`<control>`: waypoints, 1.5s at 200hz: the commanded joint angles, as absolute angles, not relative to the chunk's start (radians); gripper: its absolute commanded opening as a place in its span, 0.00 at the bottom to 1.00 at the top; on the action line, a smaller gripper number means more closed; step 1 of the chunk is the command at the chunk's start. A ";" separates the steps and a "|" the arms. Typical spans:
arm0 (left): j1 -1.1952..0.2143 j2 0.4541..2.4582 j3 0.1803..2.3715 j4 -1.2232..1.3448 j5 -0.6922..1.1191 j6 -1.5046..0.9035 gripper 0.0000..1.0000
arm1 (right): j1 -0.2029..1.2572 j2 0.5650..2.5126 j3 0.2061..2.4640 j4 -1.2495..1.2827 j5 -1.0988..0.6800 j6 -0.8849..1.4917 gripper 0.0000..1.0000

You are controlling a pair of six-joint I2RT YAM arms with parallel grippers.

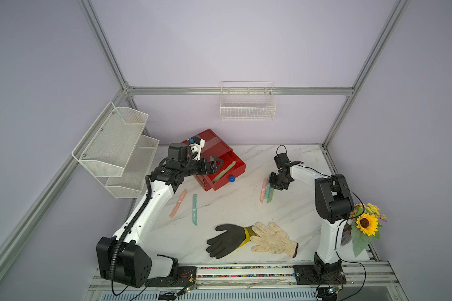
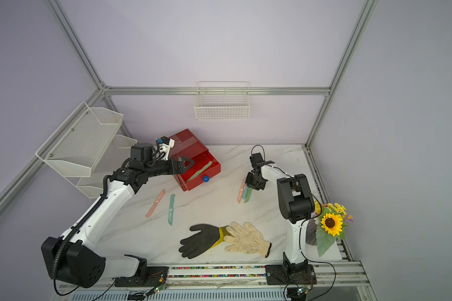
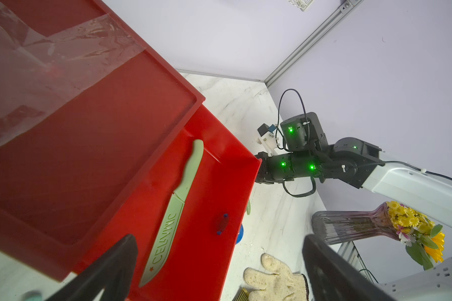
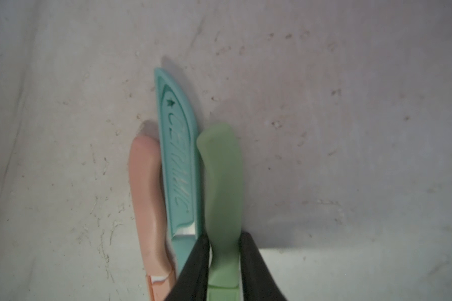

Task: Place the fruit knives into the drawer by color
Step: Move the fruit knife to the center of the board, then pick up the fruit knife from the center of the board.

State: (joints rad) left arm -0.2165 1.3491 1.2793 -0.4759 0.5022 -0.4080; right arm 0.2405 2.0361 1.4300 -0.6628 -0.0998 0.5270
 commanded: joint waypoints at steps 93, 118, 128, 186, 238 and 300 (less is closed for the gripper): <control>-0.233 1.372 1.361 -0.474 0.496 -0.384 1.00 | 0.247 2.155 1.470 -0.847 -0.039 0.425 0.27; -0.290 1.391 1.437 -0.565 0.432 -0.312 1.00 | 0.246 2.163 1.463 -0.843 -0.041 0.426 0.19; -0.306 1.401 1.461 -0.589 0.424 -0.296 1.00 | 0.246 2.167 1.462 -0.841 -0.038 0.428 0.15; -0.361 1.466 1.548 -0.631 0.384 -0.278 1.00 | 0.232 2.112 1.453 -0.800 -0.062 0.427 0.09; -0.460 1.585 1.673 -0.659 0.446 -0.280 1.00 | 0.194 2.032 1.448 -0.813 -0.125 0.451 0.10; -0.599 1.691 1.645 -0.621 0.542 -0.262 1.00 | 0.154 2.000 1.462 -0.840 -0.174 0.448 0.11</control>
